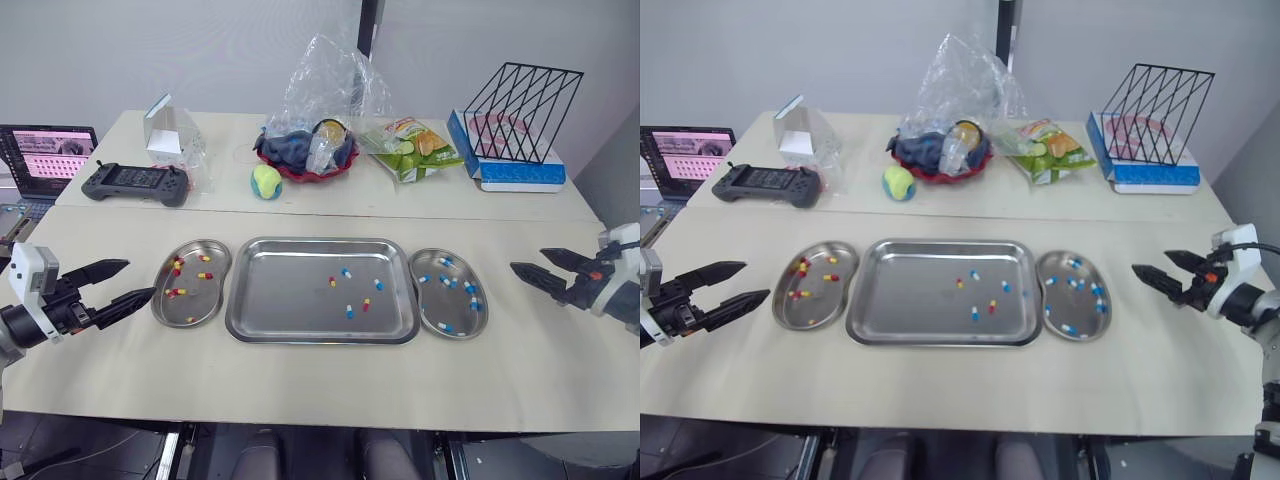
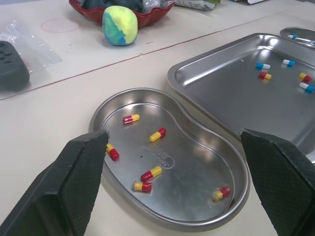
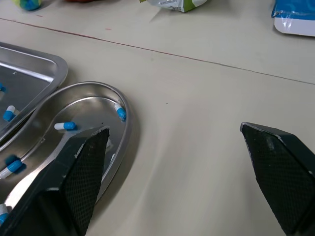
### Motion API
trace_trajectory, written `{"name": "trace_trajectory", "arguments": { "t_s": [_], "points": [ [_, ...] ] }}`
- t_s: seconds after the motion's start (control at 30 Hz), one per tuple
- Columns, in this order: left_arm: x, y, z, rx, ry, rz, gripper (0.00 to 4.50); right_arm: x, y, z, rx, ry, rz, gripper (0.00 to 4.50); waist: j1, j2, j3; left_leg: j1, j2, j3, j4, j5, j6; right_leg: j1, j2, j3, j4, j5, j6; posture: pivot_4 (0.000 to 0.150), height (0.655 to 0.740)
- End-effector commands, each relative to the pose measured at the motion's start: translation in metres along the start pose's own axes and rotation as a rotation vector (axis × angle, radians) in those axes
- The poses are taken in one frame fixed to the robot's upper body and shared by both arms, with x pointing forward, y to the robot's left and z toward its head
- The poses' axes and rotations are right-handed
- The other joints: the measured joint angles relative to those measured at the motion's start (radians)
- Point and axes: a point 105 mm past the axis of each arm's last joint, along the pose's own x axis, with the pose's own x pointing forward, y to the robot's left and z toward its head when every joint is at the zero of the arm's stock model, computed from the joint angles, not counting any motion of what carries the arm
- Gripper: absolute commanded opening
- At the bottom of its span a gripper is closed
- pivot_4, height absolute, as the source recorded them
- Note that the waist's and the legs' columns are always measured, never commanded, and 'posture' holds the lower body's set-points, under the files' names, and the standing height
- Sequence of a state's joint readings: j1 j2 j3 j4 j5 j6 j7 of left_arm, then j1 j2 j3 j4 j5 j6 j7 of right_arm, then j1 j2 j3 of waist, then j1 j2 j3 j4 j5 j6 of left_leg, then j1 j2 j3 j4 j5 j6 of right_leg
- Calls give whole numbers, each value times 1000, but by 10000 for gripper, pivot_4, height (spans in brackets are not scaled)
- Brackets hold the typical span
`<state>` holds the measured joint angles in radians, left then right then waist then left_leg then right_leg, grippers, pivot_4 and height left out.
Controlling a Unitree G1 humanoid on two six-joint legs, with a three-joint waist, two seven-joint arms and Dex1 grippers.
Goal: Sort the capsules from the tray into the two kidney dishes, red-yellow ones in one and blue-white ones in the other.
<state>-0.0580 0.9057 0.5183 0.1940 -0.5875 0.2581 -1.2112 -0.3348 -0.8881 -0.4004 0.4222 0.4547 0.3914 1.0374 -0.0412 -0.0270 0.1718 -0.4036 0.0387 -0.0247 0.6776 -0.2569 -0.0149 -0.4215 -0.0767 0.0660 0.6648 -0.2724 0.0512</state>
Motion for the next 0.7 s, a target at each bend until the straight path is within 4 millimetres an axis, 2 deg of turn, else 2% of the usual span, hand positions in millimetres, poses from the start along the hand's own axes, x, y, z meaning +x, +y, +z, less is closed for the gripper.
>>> {"name": "trace_trajectory", "arguments": {
  "t_s": [0.03, 0.17, 0.47, 0.57, 0.7],
  "points": [
    [-1, 2, 12, 47, -33, 8, 45000, -3, 0, 14, -47, -40, -5, 44662, 0, 0, 0, 0, 0, 0, 0, 0, 0, 0, 0, 0, 0, 0, 0, 1500, 7174],
    [1, -2, 12, -6, -32, -23, 45000, -1, 7, 19, -61, -29, 24, 44662, -1, 0, 0, 0, 0, 0, 0, 0, 0, 0, 0, 0, 0, 0, 0, 1500, 7174],
    [4, -3, 15, 10, -34, -35, 45000, 2, 18, 25, -83, -22, 62, 44662, 0, 0, 0, 0, 0, 0, 0, 0, 0, 0, 0, 0, 0, 0, 0, 1500, 7174],
    [7, -6, 17, 15, -35, -54, 45000, 5, 33, 26, -76, 0, 133, 44662, 1, 0, 0, 0, 0, 0, 0, 0, 0, 0, 0, 0, 0, 0, 0, 1500, 7174],
    [18, -23, 20, -6, -35, -143, 45000, 9, 59, 32, -72, 5, 247, 44662, 0, 0, 0, 0, 0, 0, 0, 0, 0, 0, 0, 0, 0, 0, 0, 1500, 7174]
  ]
}}
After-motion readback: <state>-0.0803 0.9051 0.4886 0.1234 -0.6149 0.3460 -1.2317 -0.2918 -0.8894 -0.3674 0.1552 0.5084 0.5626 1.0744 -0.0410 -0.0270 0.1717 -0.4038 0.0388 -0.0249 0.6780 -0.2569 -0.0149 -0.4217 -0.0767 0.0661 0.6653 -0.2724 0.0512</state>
